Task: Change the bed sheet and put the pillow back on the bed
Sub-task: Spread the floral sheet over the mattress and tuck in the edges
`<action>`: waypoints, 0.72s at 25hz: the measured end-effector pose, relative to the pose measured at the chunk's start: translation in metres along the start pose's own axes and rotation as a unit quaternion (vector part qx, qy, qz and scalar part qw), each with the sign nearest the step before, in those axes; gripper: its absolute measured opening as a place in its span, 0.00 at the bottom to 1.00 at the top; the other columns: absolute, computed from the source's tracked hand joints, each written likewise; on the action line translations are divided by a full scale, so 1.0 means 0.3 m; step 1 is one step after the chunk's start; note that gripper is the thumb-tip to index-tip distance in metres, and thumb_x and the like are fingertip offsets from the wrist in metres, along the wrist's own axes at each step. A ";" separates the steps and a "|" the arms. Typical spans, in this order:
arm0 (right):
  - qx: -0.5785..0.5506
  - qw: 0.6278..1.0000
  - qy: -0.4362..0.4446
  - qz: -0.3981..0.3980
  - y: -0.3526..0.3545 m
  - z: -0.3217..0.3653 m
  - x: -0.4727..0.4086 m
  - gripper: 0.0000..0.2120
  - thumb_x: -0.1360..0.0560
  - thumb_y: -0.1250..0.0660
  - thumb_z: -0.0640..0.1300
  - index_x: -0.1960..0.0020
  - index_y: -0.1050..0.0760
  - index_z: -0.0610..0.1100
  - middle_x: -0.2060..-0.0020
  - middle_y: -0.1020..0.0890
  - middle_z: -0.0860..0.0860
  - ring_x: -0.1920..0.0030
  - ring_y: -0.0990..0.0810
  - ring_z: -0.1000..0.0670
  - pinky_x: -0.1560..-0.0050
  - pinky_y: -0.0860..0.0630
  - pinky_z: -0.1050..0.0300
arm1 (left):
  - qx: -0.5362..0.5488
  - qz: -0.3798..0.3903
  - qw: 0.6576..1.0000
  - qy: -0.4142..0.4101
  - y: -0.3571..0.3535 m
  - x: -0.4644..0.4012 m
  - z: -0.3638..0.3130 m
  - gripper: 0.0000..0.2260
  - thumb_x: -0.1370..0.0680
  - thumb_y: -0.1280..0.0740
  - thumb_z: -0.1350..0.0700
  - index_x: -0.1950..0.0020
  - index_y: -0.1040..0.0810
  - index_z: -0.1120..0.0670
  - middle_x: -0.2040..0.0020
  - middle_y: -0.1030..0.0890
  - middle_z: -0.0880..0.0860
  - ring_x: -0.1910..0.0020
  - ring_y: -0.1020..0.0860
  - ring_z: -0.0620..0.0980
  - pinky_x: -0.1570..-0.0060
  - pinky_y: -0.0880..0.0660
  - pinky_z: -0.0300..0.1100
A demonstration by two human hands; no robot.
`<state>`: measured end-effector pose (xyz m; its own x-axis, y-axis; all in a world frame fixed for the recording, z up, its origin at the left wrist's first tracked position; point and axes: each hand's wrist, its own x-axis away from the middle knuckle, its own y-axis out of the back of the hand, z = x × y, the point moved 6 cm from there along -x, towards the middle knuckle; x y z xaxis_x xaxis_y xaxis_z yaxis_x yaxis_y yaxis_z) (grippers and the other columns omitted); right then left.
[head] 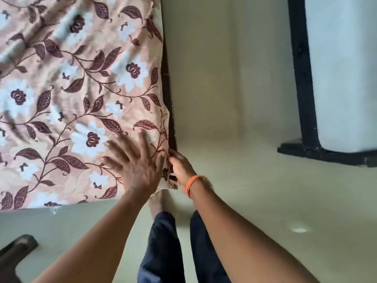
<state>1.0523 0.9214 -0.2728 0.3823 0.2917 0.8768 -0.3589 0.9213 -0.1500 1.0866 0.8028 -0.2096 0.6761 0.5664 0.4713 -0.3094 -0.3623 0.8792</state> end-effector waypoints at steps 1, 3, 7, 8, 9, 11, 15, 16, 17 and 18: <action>0.000 1.000 -0.012 -0.007 0.003 -0.013 -0.010 0.16 0.27 0.38 0.47 0.42 0.20 0.52 0.46 0.16 0.48 0.47 0.18 0.48 0.43 0.21 0.48 | -0.003 -0.002 1.000 0.005 0.000 -0.006 -0.006 0.36 0.22 0.53 0.31 0.22 0.66 0.44 0.22 0.62 0.65 0.25 0.64 0.71 0.32 0.57 0.75; 0.006 0.999 -0.041 -0.030 0.017 -0.058 -0.025 0.14 0.25 0.39 0.44 0.45 0.18 0.50 0.52 0.15 0.46 0.53 0.17 0.46 0.48 0.19 0.47 | -0.012 -0.004 1.000 0.013 0.000 -0.015 -0.015 0.36 0.22 0.51 0.31 0.21 0.65 0.44 0.22 0.61 0.66 0.25 0.63 0.72 0.32 0.56 0.75; 0.050 0.997 -0.010 -0.065 0.038 -0.082 -0.031 0.08 0.23 0.36 0.42 0.54 0.19 0.42 0.67 0.19 0.48 0.67 0.22 0.48 0.67 0.25 0.57 | -0.013 -0.037 0.999 0.009 0.004 -0.001 -0.013 0.35 0.21 0.50 0.33 0.20 0.62 0.44 0.21 0.58 0.66 0.24 0.60 0.71 0.31 0.55 0.75; 0.091 0.992 0.005 -0.085 0.053 -0.068 -0.038 0.07 0.23 0.34 0.43 0.56 0.19 0.41 0.67 0.19 0.48 0.66 0.22 0.47 0.66 0.26 0.57 | -0.011 -0.042 0.999 0.008 0.007 -0.002 -0.015 0.35 0.21 0.49 0.34 0.20 0.61 0.45 0.21 0.57 0.66 0.24 0.59 0.71 0.31 0.55 0.74; 0.144 0.983 0.018 -0.112 0.077 -0.055 -0.044 0.07 0.24 0.32 0.44 0.58 0.20 0.41 0.66 0.19 0.47 0.64 0.21 0.47 0.64 0.27 0.57 | -0.003 -0.046 0.999 0.004 0.007 -0.003 -0.018 0.35 0.21 0.49 0.35 0.20 0.60 0.46 0.21 0.57 0.66 0.23 0.59 0.70 0.30 0.56 0.73; 0.247 0.949 0.050 -0.188 0.154 -0.025 -0.038 0.07 0.26 0.30 0.45 0.58 0.20 0.41 0.62 0.17 0.45 0.60 0.21 0.46 0.60 0.27 0.56 | 0.006 -0.046 0.998 -0.037 0.007 -0.003 -0.036 0.37 0.21 0.47 0.37 0.19 0.59 0.51 0.21 0.58 0.65 0.23 0.61 0.68 0.28 0.58 0.70; 0.223 0.924 0.100 -0.294 0.264 -0.032 0.035 0.10 0.26 0.28 0.45 0.64 0.25 0.44 0.66 0.20 0.48 0.62 0.23 0.45 0.61 0.30 0.56 | -0.052 -0.026 0.973 -0.223 -0.008 0.021 -0.107 0.34 0.21 0.43 0.43 0.19 0.51 0.54 0.21 0.62 0.62 0.23 0.64 0.65 0.26 0.63 0.64; 0.197 0.922 0.104 -0.318 0.257 -0.044 0.056 0.11 0.26 0.28 0.44 0.65 0.26 0.44 0.68 0.21 0.50 0.63 0.24 0.45 0.62 0.31 0.56 | -0.072 -0.023 0.962 -0.261 -0.015 0.028 -0.118 0.31 0.21 0.42 0.46 0.20 0.45 0.54 0.21 0.61 0.63 0.23 0.64 0.65 0.26 0.63 0.65; 0.175 0.916 0.103 -0.347 0.241 -0.058 0.065 0.11 0.27 0.28 0.44 0.65 0.26 0.43 0.68 0.22 0.50 0.63 0.24 0.45 0.62 0.31 0.56 | -0.091 -0.022 0.952 -0.293 -0.022 0.035 -0.126 0.28 0.22 0.42 0.48 0.22 0.40 0.54 0.20 0.57 0.63 0.22 0.62 0.66 0.26 0.61 0.65; 0.155 0.912 0.090 -0.369 0.222 -0.069 0.057 0.11 0.28 0.27 0.44 0.64 0.25 0.42 0.68 0.21 0.50 0.63 0.24 0.45 0.62 0.30 0.55 | -0.107 -0.024 0.942 -0.317 -0.030 0.041 -0.129 0.26 0.22 0.44 0.51 0.23 0.37 0.56 0.20 0.54 0.63 0.22 0.60 0.66 0.26 0.59 0.66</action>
<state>1.0526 0.9930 -0.2771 0.7413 -0.3142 0.5931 -0.1606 0.7750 0.6113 1.0717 0.8416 -0.2090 0.9348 -0.0015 0.3552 -0.3513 -0.1513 0.9239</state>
